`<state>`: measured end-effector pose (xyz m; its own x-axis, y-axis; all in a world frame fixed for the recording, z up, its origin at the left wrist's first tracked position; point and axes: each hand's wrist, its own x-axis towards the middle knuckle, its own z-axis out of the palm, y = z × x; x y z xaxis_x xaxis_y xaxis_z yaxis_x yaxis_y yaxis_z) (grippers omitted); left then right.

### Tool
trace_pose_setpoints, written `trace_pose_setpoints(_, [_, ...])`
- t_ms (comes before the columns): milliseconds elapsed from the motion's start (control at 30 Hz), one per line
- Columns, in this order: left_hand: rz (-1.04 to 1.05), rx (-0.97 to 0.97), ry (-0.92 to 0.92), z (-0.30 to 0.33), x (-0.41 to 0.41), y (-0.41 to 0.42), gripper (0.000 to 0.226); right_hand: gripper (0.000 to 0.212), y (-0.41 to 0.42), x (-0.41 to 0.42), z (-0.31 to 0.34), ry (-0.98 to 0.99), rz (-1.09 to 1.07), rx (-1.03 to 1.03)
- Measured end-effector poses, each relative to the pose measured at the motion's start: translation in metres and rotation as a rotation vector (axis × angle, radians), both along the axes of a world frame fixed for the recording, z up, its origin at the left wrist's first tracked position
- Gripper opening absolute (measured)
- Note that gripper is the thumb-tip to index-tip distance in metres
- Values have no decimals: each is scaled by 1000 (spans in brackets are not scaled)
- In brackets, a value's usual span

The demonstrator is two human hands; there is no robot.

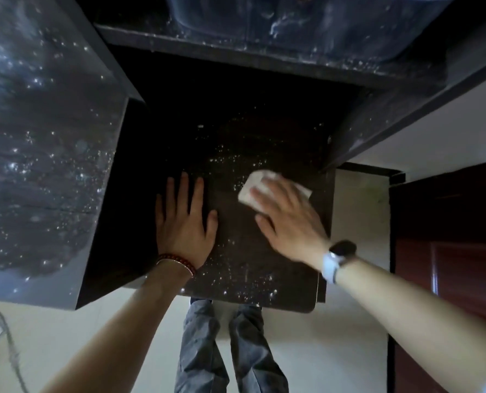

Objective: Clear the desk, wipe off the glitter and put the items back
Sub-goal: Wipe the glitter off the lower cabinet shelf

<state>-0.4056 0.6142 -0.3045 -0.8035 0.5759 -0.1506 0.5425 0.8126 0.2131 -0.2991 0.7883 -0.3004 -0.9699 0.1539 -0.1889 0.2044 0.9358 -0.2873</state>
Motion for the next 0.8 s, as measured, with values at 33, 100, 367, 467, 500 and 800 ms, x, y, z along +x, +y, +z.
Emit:
trace_pose_setpoints(33, [2, -3, -5, -2, -2, 1, 66, 59, 15, -22, -1, 3, -118, 9])
trace_pose_setpoints(100, [12, -8, -19, -5, -4, 0, 70, 60, 38, -56, -7, 25, -318, 59])
trace_pose_setpoints(367, [15, 34, -14, -11, -5, -2, 70, 64, -18, -38, -5, 24, 28, 0])
trace_pose_setpoints(467, [24, 29, -17, -10, -6, -3, 70, 62, 6, -53, -2, -62, -176, 20])
trace_pose_setpoints(500, [26, 26, -10, -9, -6, -2, 70, 63, 19, -64, 0, -84, -325, 14])
trace_pose_setpoints(800, [43, -10, -41, -3, -6, 1, 74, 72, 8, -72, 10, -142, -800, 0])
